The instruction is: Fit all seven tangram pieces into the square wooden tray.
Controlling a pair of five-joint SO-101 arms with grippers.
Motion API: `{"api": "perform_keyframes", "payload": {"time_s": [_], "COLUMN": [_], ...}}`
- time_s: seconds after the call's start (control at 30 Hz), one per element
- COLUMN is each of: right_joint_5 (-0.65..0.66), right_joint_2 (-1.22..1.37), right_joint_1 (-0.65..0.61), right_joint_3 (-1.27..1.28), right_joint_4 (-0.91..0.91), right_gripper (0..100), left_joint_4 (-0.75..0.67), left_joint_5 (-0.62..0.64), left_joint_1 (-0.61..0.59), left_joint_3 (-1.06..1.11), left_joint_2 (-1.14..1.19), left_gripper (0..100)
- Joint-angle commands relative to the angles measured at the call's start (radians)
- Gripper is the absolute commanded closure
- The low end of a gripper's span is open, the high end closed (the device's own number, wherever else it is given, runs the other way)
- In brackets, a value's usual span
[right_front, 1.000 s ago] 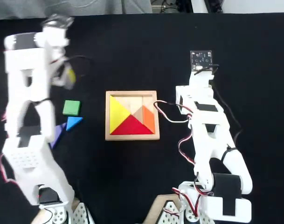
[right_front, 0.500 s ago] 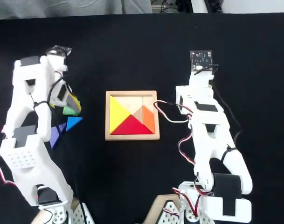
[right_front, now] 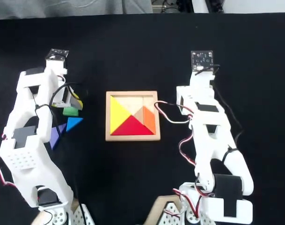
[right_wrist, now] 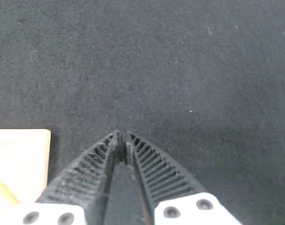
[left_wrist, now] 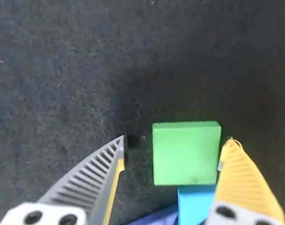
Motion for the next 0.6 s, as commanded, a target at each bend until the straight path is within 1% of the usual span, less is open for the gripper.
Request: {"api": "perform_keyframes", "payload": {"time_s": [0.0,0.17,0.23,0.33,0.4,0.57], "right_joint_5": [0.006,0.006,0.006,0.006,0.006,0.006], "right_joint_2": [0.004,0.004,0.004,0.004,0.004,0.004], "right_joint_1": [0.002,0.002,0.002,0.002,0.002,0.002], "right_joint_3": [-0.03,-0.031,-0.031,-0.031,-0.031,-0.031], "right_joint_4": [-0.02,-0.018,-0.018,-0.018,-0.018,-0.018], "right_gripper": [98.4,98.4,98.4,98.4,98.4,98.4], "left_joint_4": [-0.072,-0.08,-0.077,-0.074,-0.074,-0.049], "left_joint_5": [0.037,0.038,0.038,0.037,0.037,0.037], "left_joint_1": [-0.002,-0.002,-0.001,0.018,0.025,0.036], "left_joint_3": [0.022,0.039,0.038,0.038,0.039,0.03], "left_joint_2": [-0.052,-0.052,-0.052,-0.052,-0.052,-0.063], "left_gripper": [68,68,72,81,85,86]}}
